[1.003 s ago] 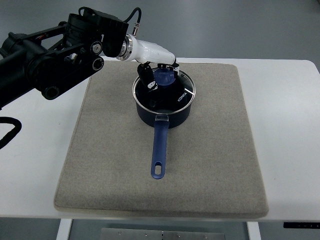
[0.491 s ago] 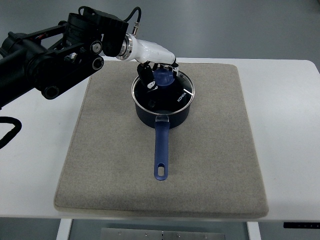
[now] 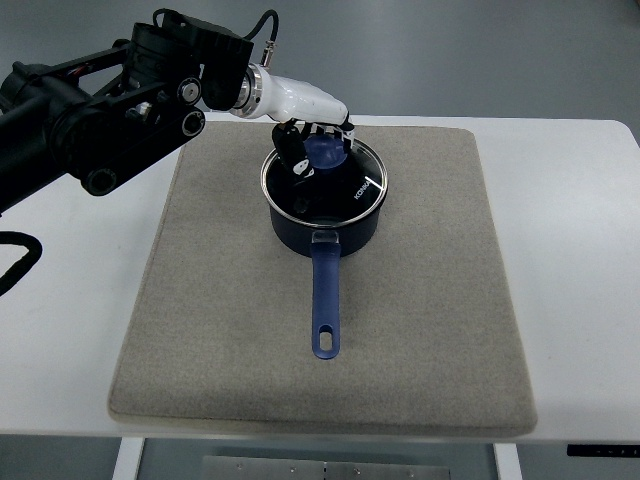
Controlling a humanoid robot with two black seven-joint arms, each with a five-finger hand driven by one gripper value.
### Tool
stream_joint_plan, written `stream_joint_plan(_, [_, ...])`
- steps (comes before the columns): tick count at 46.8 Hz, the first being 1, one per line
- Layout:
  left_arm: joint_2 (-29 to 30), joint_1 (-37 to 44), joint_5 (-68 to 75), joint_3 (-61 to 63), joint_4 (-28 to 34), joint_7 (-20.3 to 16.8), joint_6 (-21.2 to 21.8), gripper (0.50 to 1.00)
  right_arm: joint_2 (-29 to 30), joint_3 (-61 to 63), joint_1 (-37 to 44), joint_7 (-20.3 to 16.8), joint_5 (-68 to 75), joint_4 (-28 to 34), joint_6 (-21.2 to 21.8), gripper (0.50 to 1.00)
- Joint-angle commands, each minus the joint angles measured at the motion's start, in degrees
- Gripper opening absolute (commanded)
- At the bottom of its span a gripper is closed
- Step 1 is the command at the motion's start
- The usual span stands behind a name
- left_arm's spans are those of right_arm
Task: Open pot lid and place left with left hand
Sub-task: 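Lift the glass lid up off the saucepan with the left hand, then carry the lid away from the pot and lower it onto the mat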
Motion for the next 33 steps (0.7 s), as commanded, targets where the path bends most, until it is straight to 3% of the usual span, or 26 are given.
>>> stream_joint_plan(1, [0.2,-0.3,-0.1,0.0,0.0,0.0,0.0,0.500,0.0,0.1,0.0,0.0,0.0,0.0,0.0,0.915])
stream_joint_plan(21, [3.2,-2.6,-0.5,-0.1,-1.8,0.0,0.0,0.500,0.0,0.0,0.0,0.0,0.0,0.0,-0.1,0.915])
stream_joint_plan(33, [12.0,-1.9,-1.4,-2.6,-6.8,-0.1,0.0,0.500,0.0,0.0,0.0,0.0,0.0,0.0,0.0,0.915])
